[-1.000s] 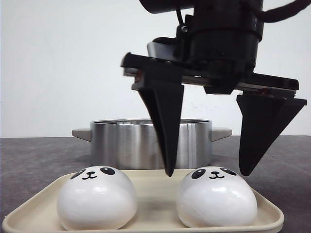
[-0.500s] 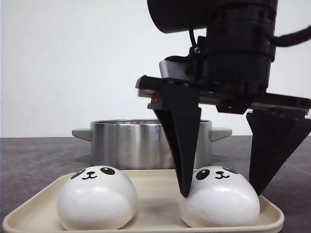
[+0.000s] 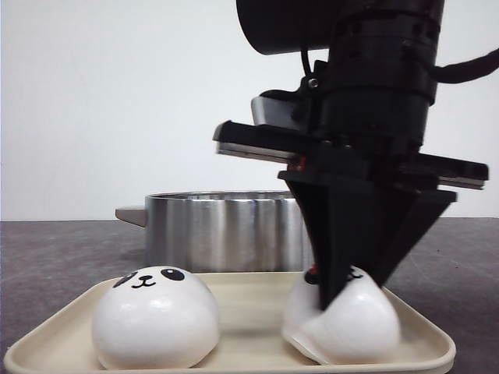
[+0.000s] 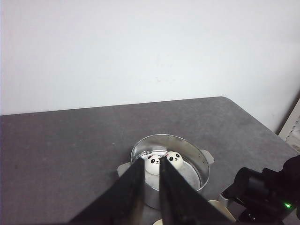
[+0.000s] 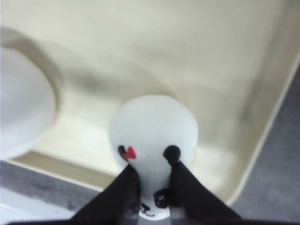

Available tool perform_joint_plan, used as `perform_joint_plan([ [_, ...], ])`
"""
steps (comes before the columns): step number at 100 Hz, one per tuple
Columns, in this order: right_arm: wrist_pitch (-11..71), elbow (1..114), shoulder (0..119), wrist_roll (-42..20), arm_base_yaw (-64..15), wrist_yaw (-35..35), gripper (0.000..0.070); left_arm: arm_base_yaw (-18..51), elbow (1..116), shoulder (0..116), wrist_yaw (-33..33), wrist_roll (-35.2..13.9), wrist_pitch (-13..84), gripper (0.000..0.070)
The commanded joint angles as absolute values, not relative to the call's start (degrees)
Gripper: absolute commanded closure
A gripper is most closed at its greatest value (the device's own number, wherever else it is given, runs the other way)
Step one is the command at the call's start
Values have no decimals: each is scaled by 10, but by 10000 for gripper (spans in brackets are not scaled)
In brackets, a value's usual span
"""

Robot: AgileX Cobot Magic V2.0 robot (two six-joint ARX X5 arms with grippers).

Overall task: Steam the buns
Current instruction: 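Lower the right gripper onto the nearer panda bun nearest it and grasp, then lift the bun with the right gripper and lower it into the steamer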

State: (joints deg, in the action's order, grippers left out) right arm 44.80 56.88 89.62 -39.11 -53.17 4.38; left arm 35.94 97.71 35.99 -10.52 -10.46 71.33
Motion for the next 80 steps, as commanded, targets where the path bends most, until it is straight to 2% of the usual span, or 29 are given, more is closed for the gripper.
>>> perform_joint_plan([
  [1,436,578,900,-375,-539,46,695,364,988,367,-105,-98,707,685],
  [27,434,683,813,-357,-569,109,694,364,988,367,-105,-98,707,685],
  [39,435,774,787,-338,-574,97,695,364,988,369,-105,-98,707,684],
  [46,438,830,785,-317,-568,61,695,364,988,371,-106,-98,707,685],
  [57,440,897,791,-274,-535,0,695,364,988,372,-107,-99,705,685],
  [80,474,950,862,-227,-417,28,695,364,988,375,-107,-98,689,685],
])
